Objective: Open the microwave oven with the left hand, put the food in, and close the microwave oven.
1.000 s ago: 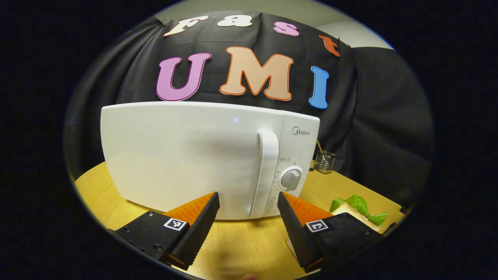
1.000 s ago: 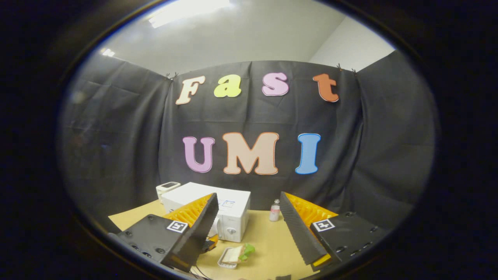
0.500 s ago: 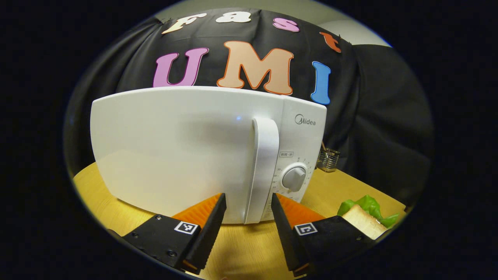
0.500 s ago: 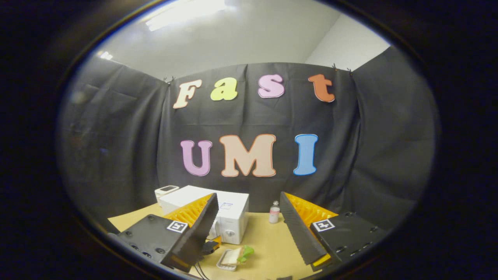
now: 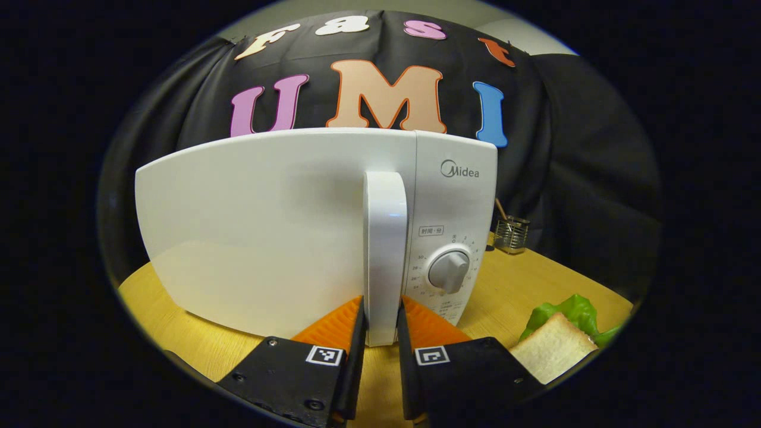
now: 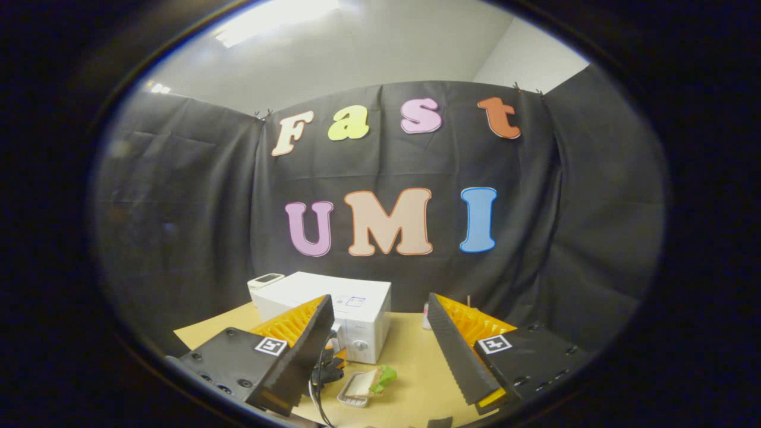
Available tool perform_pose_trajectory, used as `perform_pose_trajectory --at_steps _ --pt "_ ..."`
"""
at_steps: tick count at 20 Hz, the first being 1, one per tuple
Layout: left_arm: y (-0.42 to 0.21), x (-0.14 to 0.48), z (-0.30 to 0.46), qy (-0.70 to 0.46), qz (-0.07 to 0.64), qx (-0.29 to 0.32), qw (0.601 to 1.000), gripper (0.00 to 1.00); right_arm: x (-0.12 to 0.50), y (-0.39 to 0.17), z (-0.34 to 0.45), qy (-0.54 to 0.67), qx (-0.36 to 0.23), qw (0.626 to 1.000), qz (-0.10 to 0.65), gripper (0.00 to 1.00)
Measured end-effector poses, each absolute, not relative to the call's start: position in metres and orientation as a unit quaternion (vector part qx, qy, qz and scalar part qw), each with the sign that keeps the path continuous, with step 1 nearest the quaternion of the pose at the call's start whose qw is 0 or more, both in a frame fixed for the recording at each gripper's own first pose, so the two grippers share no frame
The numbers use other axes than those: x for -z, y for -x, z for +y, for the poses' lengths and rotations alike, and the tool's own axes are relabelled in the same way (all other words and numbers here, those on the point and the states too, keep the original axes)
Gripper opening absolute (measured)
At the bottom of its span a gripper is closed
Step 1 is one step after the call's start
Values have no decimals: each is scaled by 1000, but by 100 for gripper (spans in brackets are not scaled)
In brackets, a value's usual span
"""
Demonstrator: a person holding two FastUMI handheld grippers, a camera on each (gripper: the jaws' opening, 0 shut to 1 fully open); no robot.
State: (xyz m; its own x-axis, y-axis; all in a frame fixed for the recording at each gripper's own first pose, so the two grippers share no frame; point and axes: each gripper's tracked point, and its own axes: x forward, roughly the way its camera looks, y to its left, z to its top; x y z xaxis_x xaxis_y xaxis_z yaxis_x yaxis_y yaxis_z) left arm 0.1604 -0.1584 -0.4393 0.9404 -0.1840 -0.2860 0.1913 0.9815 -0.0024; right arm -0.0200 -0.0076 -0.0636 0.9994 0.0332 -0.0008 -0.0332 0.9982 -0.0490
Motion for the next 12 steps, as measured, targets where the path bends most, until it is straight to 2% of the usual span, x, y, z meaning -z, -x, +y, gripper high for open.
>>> perform_pose_trajectory --at_steps 3,6,9,12 --pt "-160 439 -158 -7 142 93 986 30 66 19 -13 22 -15 1000 3 100" --pt "-159 439 -158 -5 143 101 985 22 68 19 -16 22 -15 1000 3 100" --pt "-158 439 -159 -4 143 102 984 18 73 19 -16 16 -19 1000 7 100" --pt "-156 438 -158 2 128 96 987 18 76 22 -16 19 -22 1000 13 100"
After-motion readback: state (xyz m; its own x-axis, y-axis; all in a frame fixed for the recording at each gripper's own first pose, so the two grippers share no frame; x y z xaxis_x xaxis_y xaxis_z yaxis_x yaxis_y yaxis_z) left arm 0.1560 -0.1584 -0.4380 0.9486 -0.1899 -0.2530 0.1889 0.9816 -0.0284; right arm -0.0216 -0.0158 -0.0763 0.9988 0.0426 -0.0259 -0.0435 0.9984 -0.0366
